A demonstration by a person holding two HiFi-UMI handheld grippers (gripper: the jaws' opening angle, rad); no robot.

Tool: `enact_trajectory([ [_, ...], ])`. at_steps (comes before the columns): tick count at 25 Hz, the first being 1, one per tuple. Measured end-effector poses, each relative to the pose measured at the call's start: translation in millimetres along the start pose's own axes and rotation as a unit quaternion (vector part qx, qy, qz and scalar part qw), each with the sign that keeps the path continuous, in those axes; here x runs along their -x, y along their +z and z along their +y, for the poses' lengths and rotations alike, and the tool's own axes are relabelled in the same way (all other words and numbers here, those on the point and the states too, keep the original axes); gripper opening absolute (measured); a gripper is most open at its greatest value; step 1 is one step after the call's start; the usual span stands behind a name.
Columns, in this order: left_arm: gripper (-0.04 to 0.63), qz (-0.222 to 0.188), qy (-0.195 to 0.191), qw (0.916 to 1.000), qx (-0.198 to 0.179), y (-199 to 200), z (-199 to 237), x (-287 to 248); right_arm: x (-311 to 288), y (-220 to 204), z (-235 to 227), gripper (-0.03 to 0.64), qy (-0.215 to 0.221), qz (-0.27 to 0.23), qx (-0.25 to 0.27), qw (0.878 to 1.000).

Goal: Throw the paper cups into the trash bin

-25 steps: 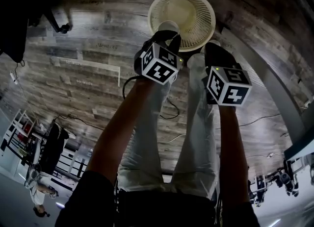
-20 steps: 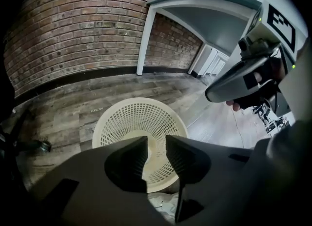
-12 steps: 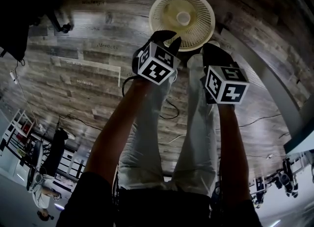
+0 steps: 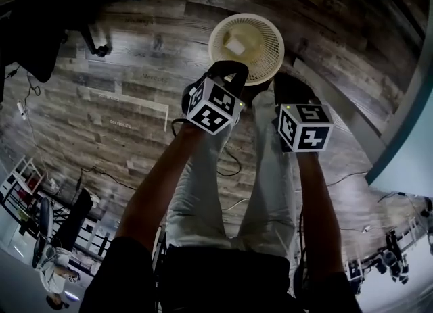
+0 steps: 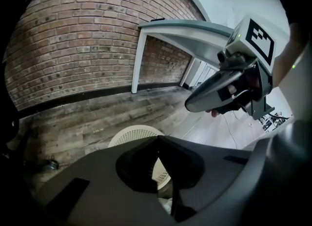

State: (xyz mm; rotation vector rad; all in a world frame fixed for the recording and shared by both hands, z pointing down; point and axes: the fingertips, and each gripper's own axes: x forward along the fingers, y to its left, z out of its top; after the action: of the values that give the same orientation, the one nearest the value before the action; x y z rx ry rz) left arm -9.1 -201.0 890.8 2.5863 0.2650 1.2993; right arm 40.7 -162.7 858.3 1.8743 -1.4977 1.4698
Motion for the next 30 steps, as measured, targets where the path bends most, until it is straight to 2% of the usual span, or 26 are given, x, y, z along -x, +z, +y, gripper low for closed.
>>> enact_trajectory([
  [8, 0.009, -0.043, 0.021, 0.9987, -0.015, 57, -8, 58, 43, 37, 22, 0.003, 0.004, -0.021, 0.011, 1.000],
  [18, 0.009, -0.098, 0.032, 0.9947, 0.003, 125, -27, 151, 112, 86, 81, 0.003, 0.016, -0.044, 0.029, 0.998],
  [22, 0.009, -0.110, 0.030, 0.9935, -0.001, 146, -39, 191, 142, 108, 116, 0.003, 0.036, -0.057, 0.038, 0.997],
  [30, 0.009, -0.154, 0.038, 0.9873, 0.004, 190, -52, 260, 202, 172, 162, 0.003, 0.046, -0.091, 0.100, 0.990],
])
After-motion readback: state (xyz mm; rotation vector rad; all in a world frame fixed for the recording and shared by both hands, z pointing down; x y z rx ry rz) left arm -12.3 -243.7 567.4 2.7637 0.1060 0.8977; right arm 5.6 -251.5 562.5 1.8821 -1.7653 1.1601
